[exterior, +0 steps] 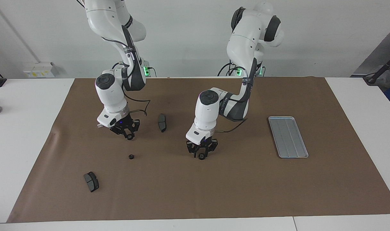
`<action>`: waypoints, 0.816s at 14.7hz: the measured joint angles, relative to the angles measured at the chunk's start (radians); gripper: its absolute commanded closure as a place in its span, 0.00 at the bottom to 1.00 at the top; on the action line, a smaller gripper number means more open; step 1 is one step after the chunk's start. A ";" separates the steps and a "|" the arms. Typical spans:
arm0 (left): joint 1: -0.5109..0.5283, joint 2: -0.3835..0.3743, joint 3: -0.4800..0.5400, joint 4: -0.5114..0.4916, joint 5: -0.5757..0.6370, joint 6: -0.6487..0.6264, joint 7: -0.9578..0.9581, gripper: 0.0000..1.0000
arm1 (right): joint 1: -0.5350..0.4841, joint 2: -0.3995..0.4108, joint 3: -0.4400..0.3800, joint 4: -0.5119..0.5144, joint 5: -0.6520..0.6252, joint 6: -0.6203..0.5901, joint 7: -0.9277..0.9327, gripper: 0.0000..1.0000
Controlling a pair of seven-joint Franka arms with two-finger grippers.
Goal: Pick bearing gear from pile to tray
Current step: 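Place the bearing on the tray with the left gripper while the right gripper centers another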
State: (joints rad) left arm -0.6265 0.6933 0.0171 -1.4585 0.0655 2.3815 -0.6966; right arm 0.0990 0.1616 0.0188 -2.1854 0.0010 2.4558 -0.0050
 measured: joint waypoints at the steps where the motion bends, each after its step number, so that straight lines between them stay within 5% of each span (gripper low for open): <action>1: 0.001 0.000 0.004 0.000 0.015 0.000 0.000 0.98 | 0.001 -0.007 0.002 0.038 0.000 -0.038 0.035 1.00; 6: 0.009 -0.017 0.038 -0.008 0.041 0.000 -0.003 1.00 | 0.041 -0.011 0.009 0.193 0.002 -0.145 0.227 1.00; 12: 0.092 -0.225 0.046 -0.238 0.052 -0.003 0.098 1.00 | 0.195 0.075 0.013 0.357 0.077 -0.150 0.469 1.00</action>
State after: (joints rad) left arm -0.5342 0.4687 0.0627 -1.6960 0.1174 2.3783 -0.5981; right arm 0.2938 0.2368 0.0320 -1.8281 0.0781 2.3060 0.4636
